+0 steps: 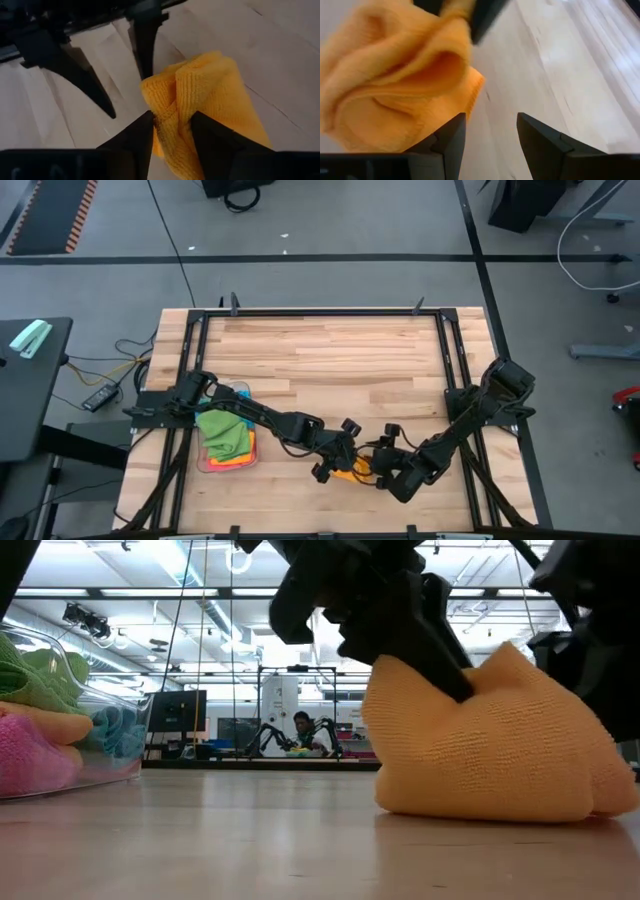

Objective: Fold microfiber towels
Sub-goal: Fold the yellow microfiber cloth

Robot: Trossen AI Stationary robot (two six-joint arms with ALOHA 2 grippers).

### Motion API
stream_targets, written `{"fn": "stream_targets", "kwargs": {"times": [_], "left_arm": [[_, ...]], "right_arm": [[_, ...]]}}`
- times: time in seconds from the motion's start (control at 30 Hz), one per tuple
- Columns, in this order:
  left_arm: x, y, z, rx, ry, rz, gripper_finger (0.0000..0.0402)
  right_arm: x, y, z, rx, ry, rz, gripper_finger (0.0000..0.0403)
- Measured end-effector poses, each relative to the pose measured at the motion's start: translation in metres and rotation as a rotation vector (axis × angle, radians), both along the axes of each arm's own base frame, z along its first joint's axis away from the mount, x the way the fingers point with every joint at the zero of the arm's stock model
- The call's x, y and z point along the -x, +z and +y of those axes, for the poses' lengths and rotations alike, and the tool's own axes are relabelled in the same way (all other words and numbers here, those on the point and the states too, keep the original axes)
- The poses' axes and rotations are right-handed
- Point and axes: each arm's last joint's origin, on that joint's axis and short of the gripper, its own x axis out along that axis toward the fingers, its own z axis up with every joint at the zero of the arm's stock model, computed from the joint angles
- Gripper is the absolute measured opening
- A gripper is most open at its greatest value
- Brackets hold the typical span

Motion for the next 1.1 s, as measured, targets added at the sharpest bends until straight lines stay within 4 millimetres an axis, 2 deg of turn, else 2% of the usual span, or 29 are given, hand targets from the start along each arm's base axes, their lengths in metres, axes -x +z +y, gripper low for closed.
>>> {"fn": "stream_targets", "kwargs": {"times": [0.2,0.43,0.7,0.93,1.1], "left_arm": [[-0.004,-0.010,-0.005,-0.012,-0.071,-0.021,0.0135],[-0.007,-0.018,-0.010,-0.053,-0.124,-0.042,0.0136],[-0.014,-0.013,-0.001,-0.038,-0.097,-0.102,0.0175],[-0.024,-0.030,0.005,-0.055,-0.096,-0.134,0.0216],[-0.028,-0.033,0.004,-0.076,-0.104,-0.179,0.0223]], "right_arm": [[0.013,-0.014,-0.009,-0.061,-0.093,-0.023,0.0185],[0.020,-0.028,-0.015,-0.166,-0.091,-0.090,0.0185],[0.020,-0.030,-0.016,-0.199,-0.089,-0.101,0.0185],[0.020,-0.030,-0.015,-0.194,-0.061,-0.090,0.0185],[0.020,-0.030,-0.014,-0.203,-0.050,-0.074,0.0185]]}}
